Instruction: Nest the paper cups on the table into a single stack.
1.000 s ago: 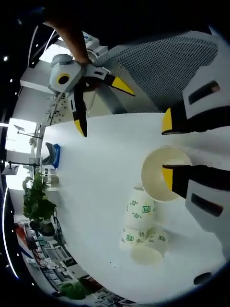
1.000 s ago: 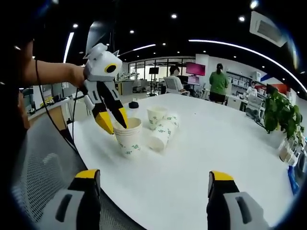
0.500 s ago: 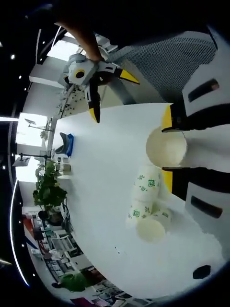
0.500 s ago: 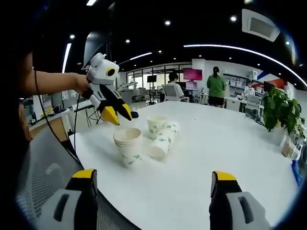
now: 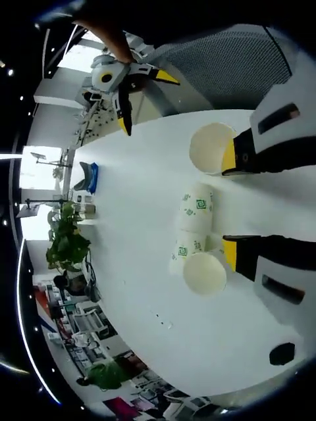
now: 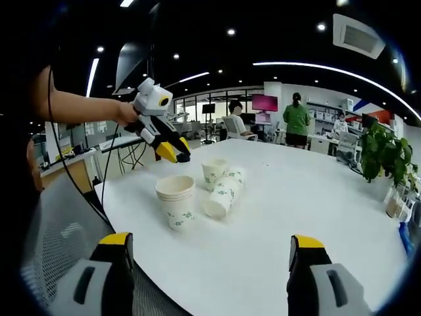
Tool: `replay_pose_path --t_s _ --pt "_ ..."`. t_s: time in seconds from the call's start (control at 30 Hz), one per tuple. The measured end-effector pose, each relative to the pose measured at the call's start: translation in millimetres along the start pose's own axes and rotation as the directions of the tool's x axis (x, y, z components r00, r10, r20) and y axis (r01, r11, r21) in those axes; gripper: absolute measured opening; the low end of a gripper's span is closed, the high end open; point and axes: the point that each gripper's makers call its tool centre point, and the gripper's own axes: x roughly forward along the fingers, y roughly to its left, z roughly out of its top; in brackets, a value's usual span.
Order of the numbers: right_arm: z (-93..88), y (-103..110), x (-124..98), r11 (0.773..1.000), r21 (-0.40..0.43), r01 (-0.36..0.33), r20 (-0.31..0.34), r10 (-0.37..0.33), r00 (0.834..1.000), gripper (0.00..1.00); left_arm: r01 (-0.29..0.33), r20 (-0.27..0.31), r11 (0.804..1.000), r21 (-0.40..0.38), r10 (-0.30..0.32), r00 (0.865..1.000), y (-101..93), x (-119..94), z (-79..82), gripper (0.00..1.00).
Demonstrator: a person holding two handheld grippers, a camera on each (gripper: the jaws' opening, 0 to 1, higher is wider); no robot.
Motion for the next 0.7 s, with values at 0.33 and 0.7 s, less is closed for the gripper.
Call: replay_pose_path --t_s 0.33,0.7 --pt "-3.2 -1.3 0.5 1.000 -0.012 0.007 -0.009 -0.008 1.000 1.00 -0.040 -0.027 0.999 0.035 0.041 0.999 24.4 15.4 1.2 0.33" --pt "-2.8 -0.2 0.6 1.000 -0.016 0.008 -0.008 -0.008 1.000 1.00 -0.082 -0.056 0.995 0.050 0.085 0.995 53.0 32.9 0.9 0.26"
